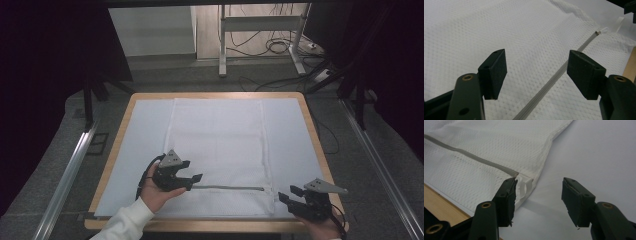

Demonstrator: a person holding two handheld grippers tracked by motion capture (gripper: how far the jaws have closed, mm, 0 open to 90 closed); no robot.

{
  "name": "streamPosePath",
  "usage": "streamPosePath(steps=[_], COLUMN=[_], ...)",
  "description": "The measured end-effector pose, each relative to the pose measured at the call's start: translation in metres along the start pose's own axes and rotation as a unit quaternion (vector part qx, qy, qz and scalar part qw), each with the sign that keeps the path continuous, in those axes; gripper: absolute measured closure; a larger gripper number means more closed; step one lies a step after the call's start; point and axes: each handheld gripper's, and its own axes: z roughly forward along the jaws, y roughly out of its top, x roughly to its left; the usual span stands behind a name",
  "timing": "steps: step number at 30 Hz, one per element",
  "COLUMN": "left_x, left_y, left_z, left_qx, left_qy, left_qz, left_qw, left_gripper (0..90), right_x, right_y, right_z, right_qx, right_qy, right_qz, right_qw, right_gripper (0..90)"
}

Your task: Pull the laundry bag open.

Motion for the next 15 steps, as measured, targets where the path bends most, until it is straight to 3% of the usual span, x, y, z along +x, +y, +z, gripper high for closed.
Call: streamPosePath(steps=[15], left_x=[-0.009], left_y=[0.002], left_z=[0.01], left_qx=[0.011], left_qy=[-0.008], left_qz=[0.01], left_qw=[0.9999], left_gripper=[32.9], right_x=[0.009], right_y=[0.005], right_z=[0.017], right_qx=[0.021], right_qy=[0.019], right_qz=[-0.005], right_qw=[0.9996], right_gripper=[46.6])
